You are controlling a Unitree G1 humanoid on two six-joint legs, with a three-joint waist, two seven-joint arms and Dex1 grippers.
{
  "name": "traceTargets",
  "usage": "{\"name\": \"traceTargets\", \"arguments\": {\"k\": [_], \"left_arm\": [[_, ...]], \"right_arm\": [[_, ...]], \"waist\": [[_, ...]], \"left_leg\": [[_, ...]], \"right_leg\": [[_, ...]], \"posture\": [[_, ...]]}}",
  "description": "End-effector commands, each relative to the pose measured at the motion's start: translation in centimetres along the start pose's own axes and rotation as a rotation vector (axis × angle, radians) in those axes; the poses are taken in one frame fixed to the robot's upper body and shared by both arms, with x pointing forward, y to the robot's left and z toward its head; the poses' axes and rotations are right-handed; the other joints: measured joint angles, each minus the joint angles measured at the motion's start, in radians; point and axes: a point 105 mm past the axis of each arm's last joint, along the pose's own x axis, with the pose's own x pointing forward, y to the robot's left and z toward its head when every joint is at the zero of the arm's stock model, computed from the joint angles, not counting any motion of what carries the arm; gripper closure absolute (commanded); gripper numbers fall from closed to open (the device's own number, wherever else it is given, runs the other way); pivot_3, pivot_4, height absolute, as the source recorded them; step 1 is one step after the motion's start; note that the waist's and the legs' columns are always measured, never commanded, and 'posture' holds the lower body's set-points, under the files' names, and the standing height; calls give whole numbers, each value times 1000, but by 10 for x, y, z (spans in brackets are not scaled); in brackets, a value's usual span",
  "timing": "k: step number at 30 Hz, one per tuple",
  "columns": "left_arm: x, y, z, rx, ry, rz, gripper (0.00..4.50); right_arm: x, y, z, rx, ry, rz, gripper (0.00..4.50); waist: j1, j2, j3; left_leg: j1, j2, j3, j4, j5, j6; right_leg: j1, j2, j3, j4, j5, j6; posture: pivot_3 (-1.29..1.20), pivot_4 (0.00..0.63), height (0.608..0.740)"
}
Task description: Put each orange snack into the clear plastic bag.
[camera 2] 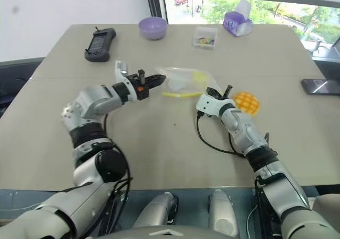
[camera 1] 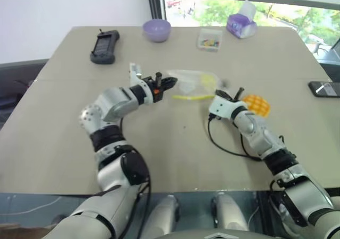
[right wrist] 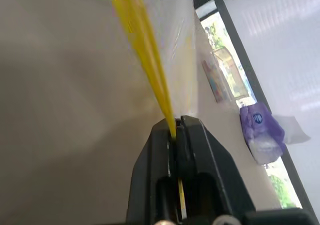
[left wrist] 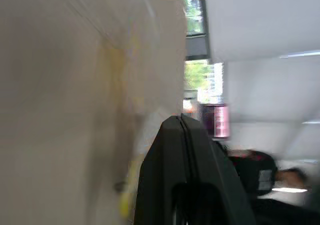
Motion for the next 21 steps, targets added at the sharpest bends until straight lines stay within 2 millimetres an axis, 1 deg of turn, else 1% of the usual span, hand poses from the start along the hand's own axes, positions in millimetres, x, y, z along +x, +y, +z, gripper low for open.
{"name": "traceTargets", "arguments": {"k": [1,2,3,4,5,6,7,8,11,14,18,21], "left_arm": [[-16,-2,4,344,-2,76,4247],[-21,2,4,426,1,94,3945],[-26,5,4,520,9,109,3761],[-32,7,5,679,14,135,3279],[-37,12,6,861,24,173,2966],[-39,15,4,993,48,185,2478],[-42,15,1,1171,65,172,2045],[-44,13,-3,1271,80,140,2045],[-42,4,-14,1401,84,38,2045],[-36,5,-29,1541,122,11,2045],[-27,2,-45,1574,139,-14,2045],[-23,4,-50,1587,155,3,2045]], "right_arm": [[6,-23,14,26,-43,-62,4494],[8,-24,17,31,-50,-57,4500],[9,-25,20,39,-57,-52,4500],[11,-26,22,52,-63,-49,4500],[12,-26,25,57,-70,-41,4500],[14,-26,27,59,-74,-35,4500],[16,-28,31,71,-83,-30,4500],[18,-29,33,78,-88,-27,4500],[22,-31,39,75,-99,-12,4500],[25,-31,42,89,-102,11,4500],[27,-30,45,99,-101,28,4500],[27,-29,47,104,-99,38,4500]], "waist": [[-5,0,0],[-13,0,0],[-13,1,0],[-11,1,0],[-12,1,0],[-13,1,0],[-10,2,0],[-9,2,0],[9,2,1],[18,2,1],[16,2,1],[13,2,1]], "left_leg": [[0,0,0,0,0,0],[0,0,0,0,0,0],[1,0,1,-1,0,0],[1,0,2,-1,0,0],[1,0,2,-2,0,0],[1,0,2,-1,0,0],[2,1,2,-2,0,0],[2,1,2,-3,0,0],[2,1,2,-4,0,0],[0,1,1,-3,0,0],[0,1,1,-4,0,0],[0,1,1,-3,0,0]], "right_leg": [[0,0,0,0,0,0],[0,0,1,0,0,0],[0,0,1,-1,0,0],[0,0,3,0,0,0],[0,0,2,-1,0,0],[0,1,2,-1,0,0],[0,1,3,-1,0,-1],[0,1,3,-1,0,-1],[0,1,2,-3,0,-1],[0,1,2,-3,0,-1],[0,1,1,-3,0,-1],[-2,1,1,-2,0,-1]], "posture": [[0,150,740],[0,150,740],[0,150,740],[0,150,740],[0,150,740],[0,150,740],[0,150,740],[0,150,740],[0,150,740],[0,150,740],[0,150,740],[0,150,740]]}}
